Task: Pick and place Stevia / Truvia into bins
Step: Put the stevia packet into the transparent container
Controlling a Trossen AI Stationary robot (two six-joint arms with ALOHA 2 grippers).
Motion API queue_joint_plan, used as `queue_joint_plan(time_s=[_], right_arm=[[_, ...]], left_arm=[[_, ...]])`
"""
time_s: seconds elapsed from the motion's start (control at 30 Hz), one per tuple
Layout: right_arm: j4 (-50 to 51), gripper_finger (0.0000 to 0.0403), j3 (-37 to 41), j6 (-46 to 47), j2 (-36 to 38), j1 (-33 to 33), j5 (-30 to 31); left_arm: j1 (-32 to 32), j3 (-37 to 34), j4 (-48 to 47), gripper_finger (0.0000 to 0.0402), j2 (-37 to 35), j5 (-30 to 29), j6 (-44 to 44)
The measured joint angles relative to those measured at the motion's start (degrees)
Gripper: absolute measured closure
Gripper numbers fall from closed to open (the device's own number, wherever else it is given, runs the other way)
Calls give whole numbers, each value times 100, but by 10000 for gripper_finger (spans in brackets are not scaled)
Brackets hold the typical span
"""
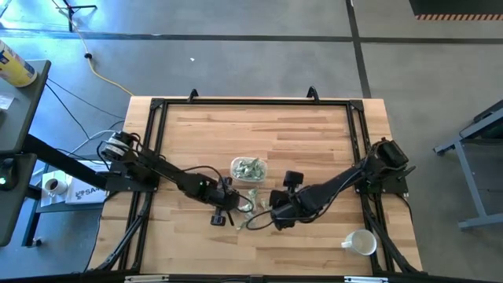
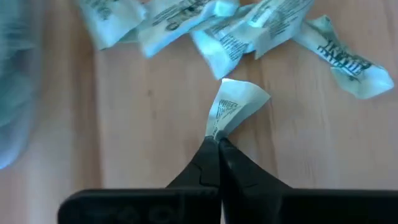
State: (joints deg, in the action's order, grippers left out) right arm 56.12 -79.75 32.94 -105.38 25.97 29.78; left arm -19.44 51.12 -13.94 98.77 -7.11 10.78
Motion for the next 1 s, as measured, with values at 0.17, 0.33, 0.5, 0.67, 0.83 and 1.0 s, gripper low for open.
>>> queue_joint_plan(time_s=[0.17, 0.33, 0.5, 0.67, 0.83, 1.0], right_arm=[[802, 107, 0, 159, 490, -138, 549], [1184, 117, -2, -119, 707, -447, 468], [912, 121, 142, -462, 785, -672, 548], [-84, 121, 1063, -521, 1130, -936, 46], [-1995, 121, 1937, -1043, 1215, -1061, -1252], [-3759, 121, 2219, -1378, 990, -1059, -1691]], left_arm=[[118, 367, -652, 361, -589, -290, 35], [879, 838, -808, 378, -897, -466, -656], [2048, 923, -741, 361, -620, 370, -1034], [2498, 926, -733, 261, -495, 784, -1012], [2474, 921, -875, 180, -755, 900, -397], [2009, 922, -1688, 160, -1293, 606, 395]])
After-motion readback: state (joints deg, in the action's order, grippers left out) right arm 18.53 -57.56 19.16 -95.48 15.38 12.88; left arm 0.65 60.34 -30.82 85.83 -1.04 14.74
